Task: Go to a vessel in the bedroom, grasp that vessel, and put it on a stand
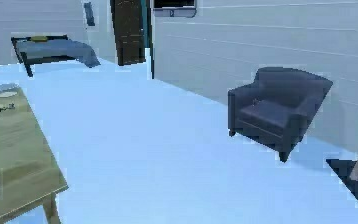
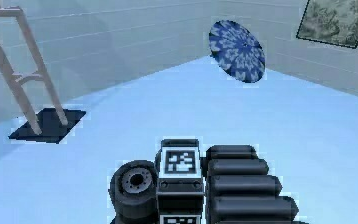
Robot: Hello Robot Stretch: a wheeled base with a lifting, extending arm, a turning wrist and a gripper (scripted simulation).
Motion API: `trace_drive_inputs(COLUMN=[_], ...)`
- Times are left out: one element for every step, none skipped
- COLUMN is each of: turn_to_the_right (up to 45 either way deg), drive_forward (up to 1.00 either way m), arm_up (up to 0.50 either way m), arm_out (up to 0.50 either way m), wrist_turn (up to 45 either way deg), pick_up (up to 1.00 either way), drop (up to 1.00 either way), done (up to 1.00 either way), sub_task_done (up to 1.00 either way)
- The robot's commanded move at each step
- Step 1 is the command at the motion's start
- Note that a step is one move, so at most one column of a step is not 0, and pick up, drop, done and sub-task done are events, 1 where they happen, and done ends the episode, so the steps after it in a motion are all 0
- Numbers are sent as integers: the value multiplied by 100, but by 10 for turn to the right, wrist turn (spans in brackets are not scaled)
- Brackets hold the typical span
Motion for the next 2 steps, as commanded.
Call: trace_drive_inputs(turn_to_the_right=[0, -450], drive_forward=[85, 0], arm_up=[0, 0], arm_out=[0, 0], wrist_turn=[0, 0], pick_up=[0, 0], drop=[0, 0], done=[0, 0], sub_task_done=[0, 0])
